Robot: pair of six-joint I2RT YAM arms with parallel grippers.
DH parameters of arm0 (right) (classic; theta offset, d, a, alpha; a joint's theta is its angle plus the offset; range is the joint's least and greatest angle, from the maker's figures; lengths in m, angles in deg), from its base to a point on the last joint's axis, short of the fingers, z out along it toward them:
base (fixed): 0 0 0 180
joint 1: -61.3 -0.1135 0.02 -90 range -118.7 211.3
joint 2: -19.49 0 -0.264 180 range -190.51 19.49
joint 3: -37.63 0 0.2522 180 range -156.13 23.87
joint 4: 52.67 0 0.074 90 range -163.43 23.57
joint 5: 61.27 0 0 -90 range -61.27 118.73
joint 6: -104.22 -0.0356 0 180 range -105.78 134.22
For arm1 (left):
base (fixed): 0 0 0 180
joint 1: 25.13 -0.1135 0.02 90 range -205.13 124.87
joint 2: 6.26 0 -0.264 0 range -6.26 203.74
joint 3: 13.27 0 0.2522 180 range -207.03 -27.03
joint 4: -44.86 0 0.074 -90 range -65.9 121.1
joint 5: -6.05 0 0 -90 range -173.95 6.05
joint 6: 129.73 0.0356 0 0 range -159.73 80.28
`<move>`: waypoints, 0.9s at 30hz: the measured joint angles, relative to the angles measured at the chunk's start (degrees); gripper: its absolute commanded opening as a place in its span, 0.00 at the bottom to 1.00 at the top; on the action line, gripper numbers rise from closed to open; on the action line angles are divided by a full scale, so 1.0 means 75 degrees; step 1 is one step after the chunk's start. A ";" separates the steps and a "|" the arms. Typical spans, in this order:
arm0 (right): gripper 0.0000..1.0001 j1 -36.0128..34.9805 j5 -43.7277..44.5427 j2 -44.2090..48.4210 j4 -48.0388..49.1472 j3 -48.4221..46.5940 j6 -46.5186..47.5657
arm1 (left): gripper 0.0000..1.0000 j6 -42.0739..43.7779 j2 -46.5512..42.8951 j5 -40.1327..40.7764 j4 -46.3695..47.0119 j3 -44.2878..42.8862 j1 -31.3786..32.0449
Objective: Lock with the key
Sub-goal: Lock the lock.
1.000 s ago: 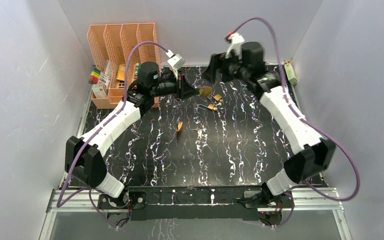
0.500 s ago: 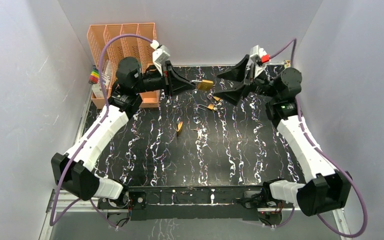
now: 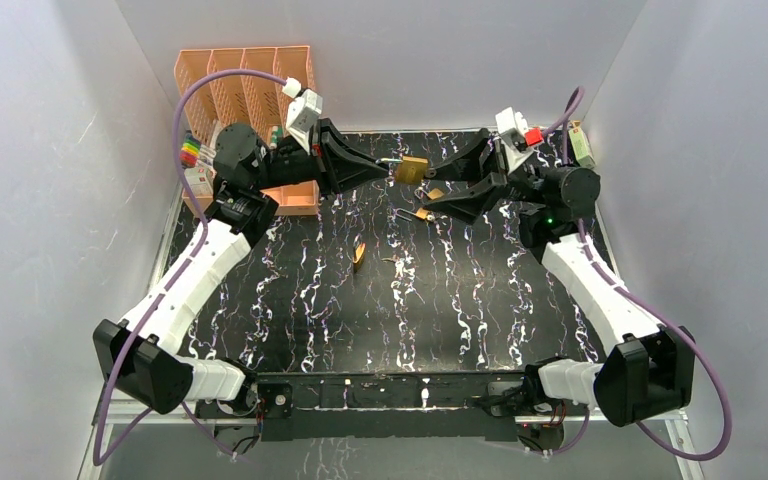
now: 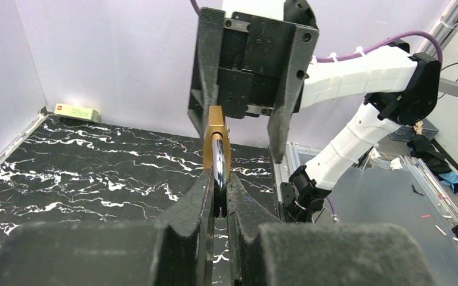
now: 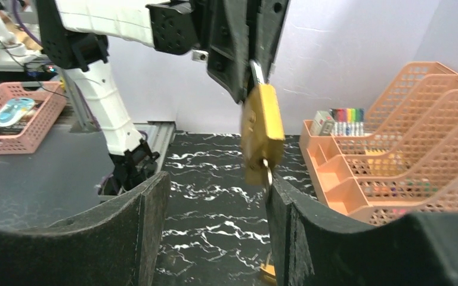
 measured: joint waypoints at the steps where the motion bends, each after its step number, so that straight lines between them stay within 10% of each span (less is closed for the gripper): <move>1: 0.63 -0.0099 0.0020 -0.0006 0.0055 -0.0003 -0.0032 | 0.00 -0.0023 0.0000 0.0032 0.0009 0.0032 0.0000; 9: 0.63 -0.0446 0.0350 -0.0318 0.0041 -0.0099 0.0055 | 0.00 -0.0160 0.0000 0.0090 0.0289 0.0073 -0.0117; 18: 0.91 -0.0653 0.0729 -0.0717 0.0032 -0.0306 0.0178 | 0.00 -0.0449 -0.0050 0.0128 0.0743 0.0256 -0.0149; 27: 0.97 -0.0851 0.1574 -0.0516 -0.0889 -0.0321 0.1247 | 0.00 -0.0411 -0.0064 0.0140 0.0638 0.0274 -0.0082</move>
